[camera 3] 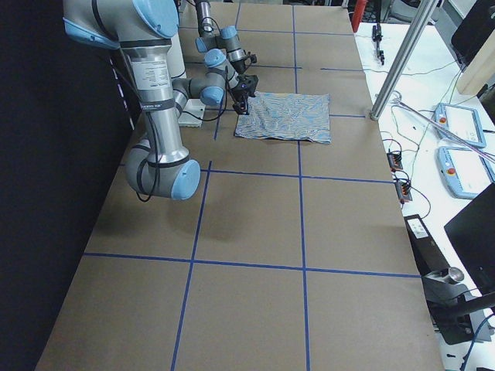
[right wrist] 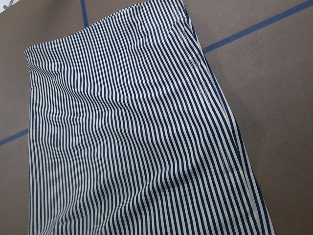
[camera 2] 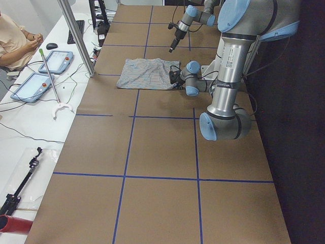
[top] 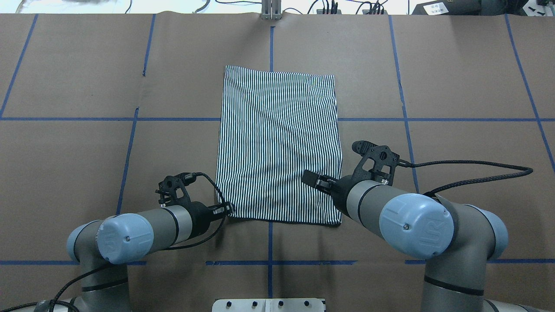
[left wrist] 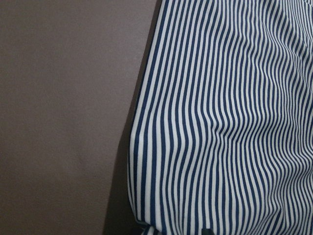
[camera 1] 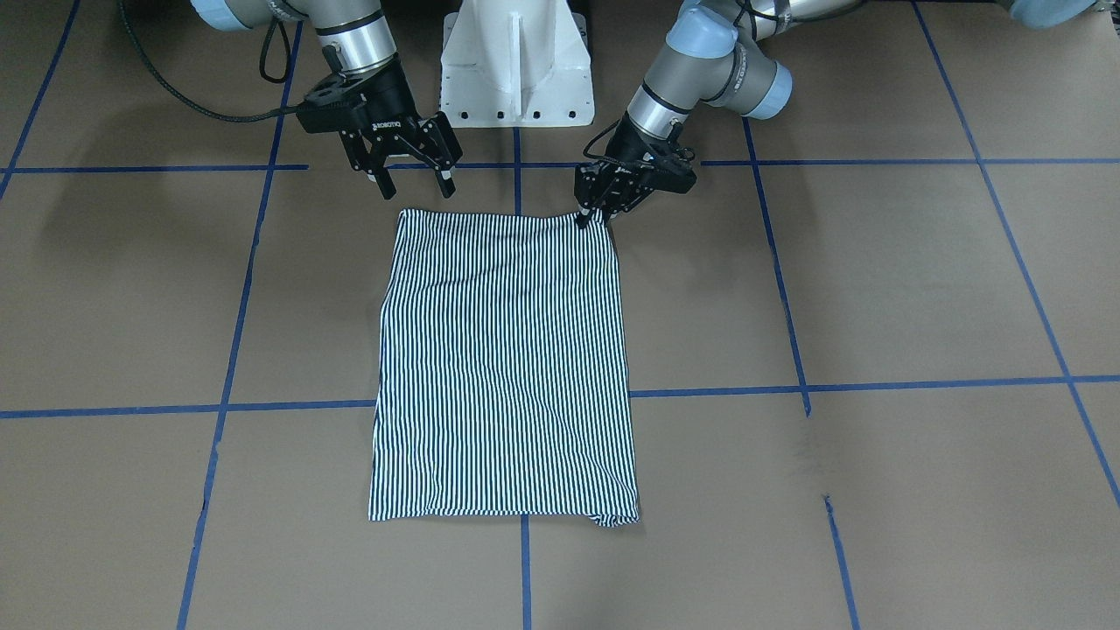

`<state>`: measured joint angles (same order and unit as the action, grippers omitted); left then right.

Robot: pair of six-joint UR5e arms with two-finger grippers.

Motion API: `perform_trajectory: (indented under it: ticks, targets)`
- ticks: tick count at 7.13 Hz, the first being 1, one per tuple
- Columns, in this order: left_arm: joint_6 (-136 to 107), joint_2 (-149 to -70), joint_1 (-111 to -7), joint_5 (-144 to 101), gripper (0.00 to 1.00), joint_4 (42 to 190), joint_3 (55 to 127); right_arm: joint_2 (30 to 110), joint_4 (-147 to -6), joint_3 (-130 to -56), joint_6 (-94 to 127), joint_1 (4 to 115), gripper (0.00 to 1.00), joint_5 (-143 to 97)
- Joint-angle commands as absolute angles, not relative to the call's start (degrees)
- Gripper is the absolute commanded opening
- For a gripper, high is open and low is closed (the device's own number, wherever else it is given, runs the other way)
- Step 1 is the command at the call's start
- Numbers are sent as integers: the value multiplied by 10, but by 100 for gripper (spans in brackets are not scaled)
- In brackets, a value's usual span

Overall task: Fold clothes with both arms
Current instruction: 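Position both grippers at the near corners of the shirt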

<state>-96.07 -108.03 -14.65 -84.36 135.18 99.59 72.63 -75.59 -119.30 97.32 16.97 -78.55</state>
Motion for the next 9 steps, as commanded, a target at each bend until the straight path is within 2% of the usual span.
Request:
perform_trajectory:
  ticks: [1,4,6,7,9]
  targets:
    - [-961,-1081,-146,-844,0,1352,1000,726,-757,-1188,979,163,100,-777]
    - [-961,-1081,-147,-844,0,1352,1002,710,-781,-1150,1108,135,84,-766]
    - [-961,-1081,-147,-843,0,1352,1002,651,-893,-1129,1112,137,83,-798]
    - [-961,-1081,-146,-843,0,1352,1003,636,-915,-1111,1111,138,78,-801]
    - [-961,-1081,-146,-843,0,1352,1003,613,-942,-1066,1107,147,77,-823]
